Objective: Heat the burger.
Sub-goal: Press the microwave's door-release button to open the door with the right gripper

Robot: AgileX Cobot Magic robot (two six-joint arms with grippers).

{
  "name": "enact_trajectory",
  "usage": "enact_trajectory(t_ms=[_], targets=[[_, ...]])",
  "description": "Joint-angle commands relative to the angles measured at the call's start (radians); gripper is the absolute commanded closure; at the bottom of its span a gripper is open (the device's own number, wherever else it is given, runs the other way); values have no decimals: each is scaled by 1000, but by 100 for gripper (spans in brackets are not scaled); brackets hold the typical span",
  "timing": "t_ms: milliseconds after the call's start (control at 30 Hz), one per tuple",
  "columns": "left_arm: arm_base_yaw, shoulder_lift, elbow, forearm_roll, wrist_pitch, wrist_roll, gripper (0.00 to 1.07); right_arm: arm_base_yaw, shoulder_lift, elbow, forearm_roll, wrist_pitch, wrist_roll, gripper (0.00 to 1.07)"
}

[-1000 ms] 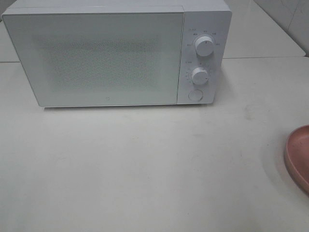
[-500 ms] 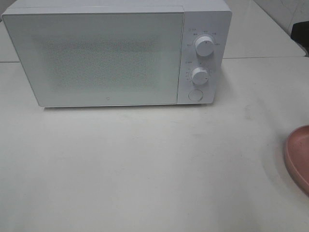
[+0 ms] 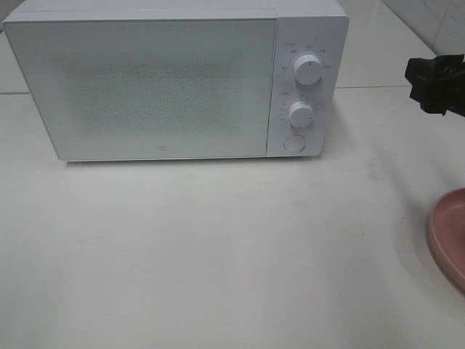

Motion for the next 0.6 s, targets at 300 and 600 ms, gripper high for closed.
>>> enact_trajectory(t_ms=[300, 600], targets=[[-2, -25, 2, 1, -1, -1, 9, 184, 100, 89, 245, -222, -164, 32], [-2, -25, 2, 1, -1, -1, 9, 370, 177, 89, 480, -358, -316, 32]])
